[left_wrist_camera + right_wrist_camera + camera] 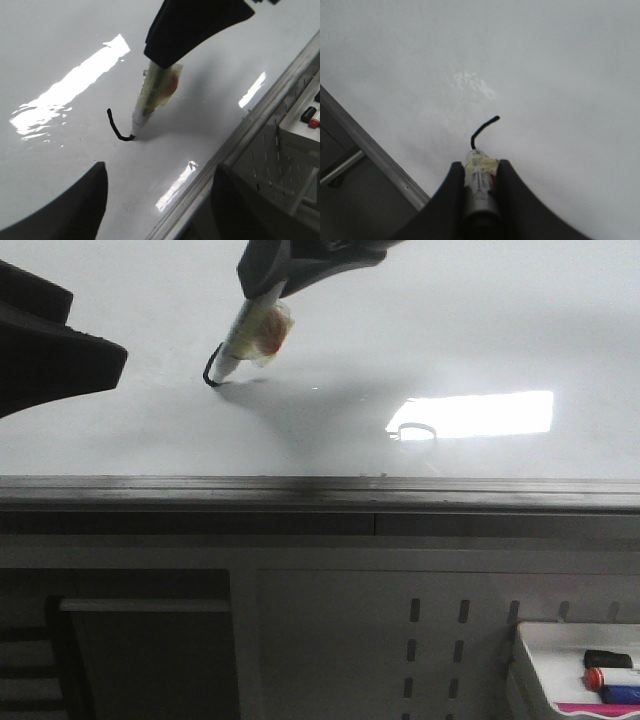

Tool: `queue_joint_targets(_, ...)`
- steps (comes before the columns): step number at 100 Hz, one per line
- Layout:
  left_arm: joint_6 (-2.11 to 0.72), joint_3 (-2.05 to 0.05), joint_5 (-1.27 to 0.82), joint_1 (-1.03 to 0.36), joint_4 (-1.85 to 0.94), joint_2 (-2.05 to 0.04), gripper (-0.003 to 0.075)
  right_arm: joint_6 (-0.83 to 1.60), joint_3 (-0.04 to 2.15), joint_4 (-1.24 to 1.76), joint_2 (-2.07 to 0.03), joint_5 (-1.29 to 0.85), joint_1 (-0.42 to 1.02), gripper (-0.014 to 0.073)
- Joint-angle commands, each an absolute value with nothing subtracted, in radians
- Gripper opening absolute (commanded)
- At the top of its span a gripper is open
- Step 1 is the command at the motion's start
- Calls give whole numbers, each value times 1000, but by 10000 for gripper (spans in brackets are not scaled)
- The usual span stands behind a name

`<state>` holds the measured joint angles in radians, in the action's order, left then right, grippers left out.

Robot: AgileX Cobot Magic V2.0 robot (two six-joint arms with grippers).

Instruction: Write number 4 on whiteboard

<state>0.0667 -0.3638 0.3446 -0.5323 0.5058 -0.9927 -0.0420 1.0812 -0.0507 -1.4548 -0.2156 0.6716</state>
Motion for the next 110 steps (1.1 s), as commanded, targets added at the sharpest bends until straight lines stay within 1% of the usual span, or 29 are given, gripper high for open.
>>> queue_joint_targets(1, 69, -391, 403, -532, 482, -979, 418, -33, 1084, -87, -1382, -234, 630, -66)
queue_joint_targets(17, 69, -391, 403, -532, 482, -979, 418, -33, 1087, -90, -1340, -244, 607, -66)
queue_joint_targets(29, 69, -391, 403, -532, 482, -979, 418, -33, 1131, -90, -1337, -227, 637, -66)
queue_joint_targets(58, 69, -391, 405, -532, 482, -979, 418, -33, 1178, -90, -1398, -166, 644, -66)
queue_joint_targets(75, 69, -391, 405, -532, 482, -979, 418, -33, 1163, -56, -1416, -280, 650, -66)
queue_joint_targets(90, 69, -391, 405, -532, 497, -979, 418, -33, 1126, -52, -1399, -341, 708, -66)
queue_joint_targets(110, 69, -391, 447, -534, 542, -1038, 418, -33, 1144, -52, -1397, -360, 760, -66)
